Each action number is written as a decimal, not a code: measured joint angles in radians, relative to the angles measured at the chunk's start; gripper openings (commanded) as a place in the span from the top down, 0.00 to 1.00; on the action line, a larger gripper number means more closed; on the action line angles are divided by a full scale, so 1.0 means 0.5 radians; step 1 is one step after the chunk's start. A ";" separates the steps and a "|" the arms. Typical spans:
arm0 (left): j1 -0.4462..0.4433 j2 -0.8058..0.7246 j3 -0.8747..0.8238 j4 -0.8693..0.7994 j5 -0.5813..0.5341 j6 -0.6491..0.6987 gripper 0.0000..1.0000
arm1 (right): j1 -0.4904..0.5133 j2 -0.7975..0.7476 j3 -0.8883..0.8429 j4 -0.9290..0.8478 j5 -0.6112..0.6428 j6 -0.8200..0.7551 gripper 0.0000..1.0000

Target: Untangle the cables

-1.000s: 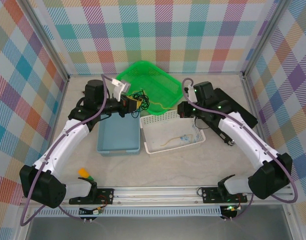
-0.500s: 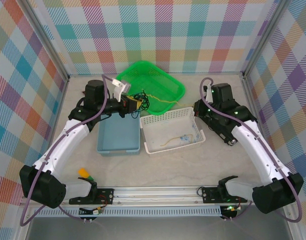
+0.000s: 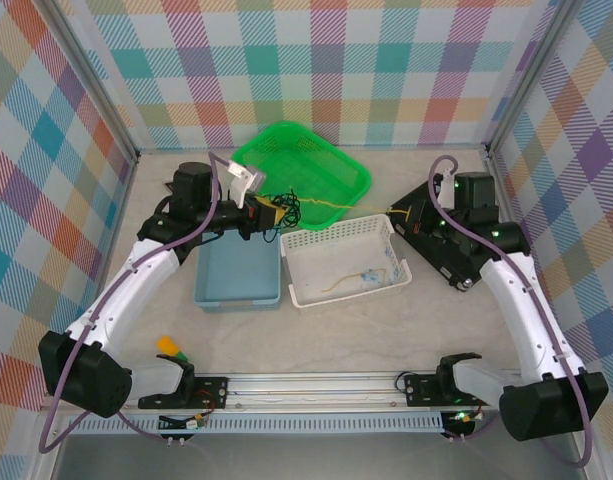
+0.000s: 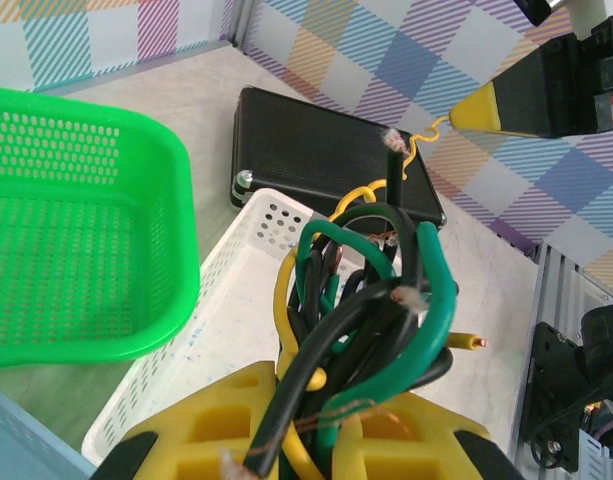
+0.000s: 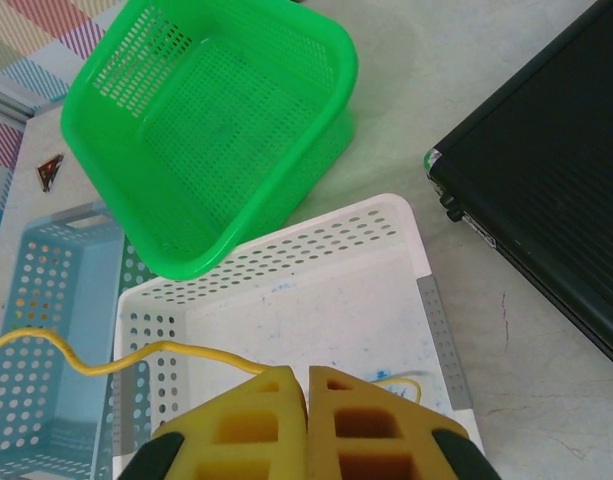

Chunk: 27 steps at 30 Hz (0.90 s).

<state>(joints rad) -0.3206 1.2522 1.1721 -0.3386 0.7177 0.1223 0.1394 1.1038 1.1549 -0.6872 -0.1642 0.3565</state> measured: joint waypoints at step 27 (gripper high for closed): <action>0.018 0.001 0.004 -0.013 0.128 0.118 1.00 | -0.433 -0.196 -0.092 0.035 -0.536 -0.168 1.00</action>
<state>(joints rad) -0.3115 1.2526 1.1740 -0.3450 0.7818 0.1814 -0.0769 1.0058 1.1088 -0.6697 -0.4324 0.2726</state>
